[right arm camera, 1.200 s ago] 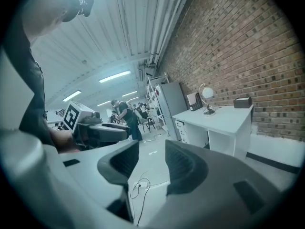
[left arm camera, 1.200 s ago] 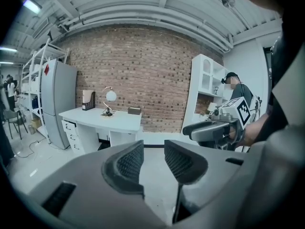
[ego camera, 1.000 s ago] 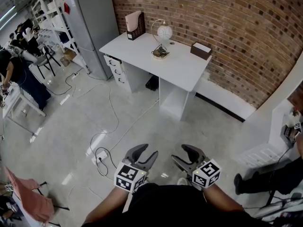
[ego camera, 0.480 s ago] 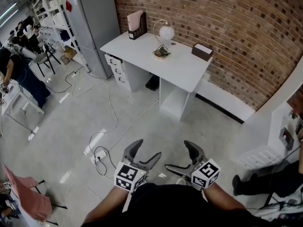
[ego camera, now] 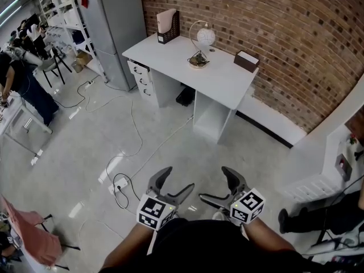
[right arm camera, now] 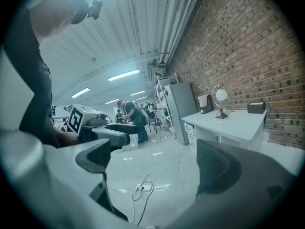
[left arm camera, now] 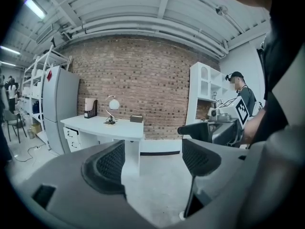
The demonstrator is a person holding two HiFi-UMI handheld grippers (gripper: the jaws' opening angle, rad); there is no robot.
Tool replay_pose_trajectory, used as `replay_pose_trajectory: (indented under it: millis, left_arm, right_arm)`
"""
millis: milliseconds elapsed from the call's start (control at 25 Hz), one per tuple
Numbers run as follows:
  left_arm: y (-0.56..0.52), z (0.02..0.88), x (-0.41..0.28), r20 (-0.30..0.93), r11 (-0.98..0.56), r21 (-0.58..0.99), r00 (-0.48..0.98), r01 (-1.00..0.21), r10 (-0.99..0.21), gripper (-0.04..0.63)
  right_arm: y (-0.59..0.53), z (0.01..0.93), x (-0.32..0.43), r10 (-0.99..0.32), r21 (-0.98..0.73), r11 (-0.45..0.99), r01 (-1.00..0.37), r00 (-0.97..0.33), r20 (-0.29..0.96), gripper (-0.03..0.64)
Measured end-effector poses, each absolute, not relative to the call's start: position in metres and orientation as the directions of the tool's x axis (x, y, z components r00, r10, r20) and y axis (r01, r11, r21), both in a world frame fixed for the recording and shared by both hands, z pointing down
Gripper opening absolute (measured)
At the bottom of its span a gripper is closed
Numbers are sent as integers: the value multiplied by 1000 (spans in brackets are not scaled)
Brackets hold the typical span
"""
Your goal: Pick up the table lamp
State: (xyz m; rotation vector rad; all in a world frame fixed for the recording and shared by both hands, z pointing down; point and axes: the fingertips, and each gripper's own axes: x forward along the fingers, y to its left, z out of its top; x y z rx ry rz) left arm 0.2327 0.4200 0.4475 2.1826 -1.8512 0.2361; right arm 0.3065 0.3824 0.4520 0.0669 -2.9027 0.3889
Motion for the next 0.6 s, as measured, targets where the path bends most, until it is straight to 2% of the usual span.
replay_pose_trajectory:
  millis: [320,600]
  left_arm:
    - [446,450,196,308,-179,98,201,-979,-930,363]
    - [472,464,174,350,-211,119,240,-970,-905,362]
  right_arm:
    - [409,449,266,-22,-283,956,-76,-982,189,566]
    - [437,458,248,-58,-301,945,-124,-974,218,560]
